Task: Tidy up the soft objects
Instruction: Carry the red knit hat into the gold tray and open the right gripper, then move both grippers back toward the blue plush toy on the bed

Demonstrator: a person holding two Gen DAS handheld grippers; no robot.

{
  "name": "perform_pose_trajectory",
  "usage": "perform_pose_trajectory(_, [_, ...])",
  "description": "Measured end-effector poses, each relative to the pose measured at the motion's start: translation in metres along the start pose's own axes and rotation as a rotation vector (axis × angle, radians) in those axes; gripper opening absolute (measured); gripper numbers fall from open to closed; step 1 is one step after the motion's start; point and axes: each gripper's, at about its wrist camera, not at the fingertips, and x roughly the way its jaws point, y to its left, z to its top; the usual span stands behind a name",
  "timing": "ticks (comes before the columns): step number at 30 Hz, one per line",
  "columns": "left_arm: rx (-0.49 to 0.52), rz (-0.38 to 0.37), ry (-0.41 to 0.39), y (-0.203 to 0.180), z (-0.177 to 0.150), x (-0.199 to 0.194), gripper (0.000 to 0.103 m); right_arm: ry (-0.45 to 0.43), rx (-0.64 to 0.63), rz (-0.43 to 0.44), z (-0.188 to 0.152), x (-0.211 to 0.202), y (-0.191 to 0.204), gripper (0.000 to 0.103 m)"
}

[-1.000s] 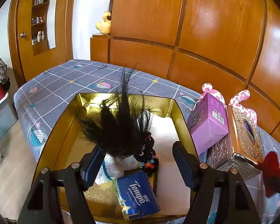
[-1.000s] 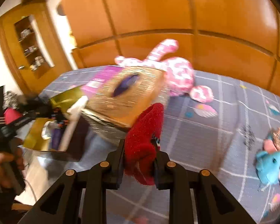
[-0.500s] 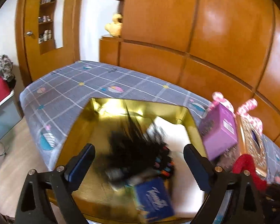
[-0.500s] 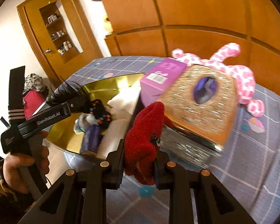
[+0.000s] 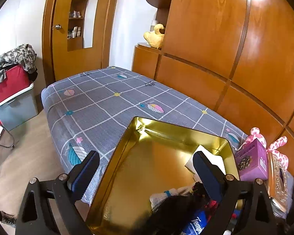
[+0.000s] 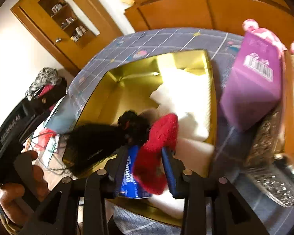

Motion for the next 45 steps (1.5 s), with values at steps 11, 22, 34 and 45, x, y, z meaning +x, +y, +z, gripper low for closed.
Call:
perform_pose_trajectory(11, [0.013, -0.008, 0.01, -0.008, -0.004, 0.001, 0.1, 0.051, -0.161, -0.067, -0.009, 0.033, 0.022, 0.032])
perform_pose_trajectory(22, [0.046, -0.036, -0.011, -0.02, -0.004, -0.01, 0.102, -0.002, -0.204, -0.114, -0.009, 0.018, 0.028, 0.037])
perform_pose_trajectory(34, [0.129, -0.126, -0.023, -0.055, -0.016, -0.029, 0.102, -0.154, -0.231, -0.281, -0.032, -0.042, 0.028, 0.041])
perform_pose_trajectory(45, [0.239, -0.228, -0.006, -0.098, -0.043, -0.05, 0.102, -0.288, -0.147, -0.431, -0.048, -0.104, -0.004, 0.042])
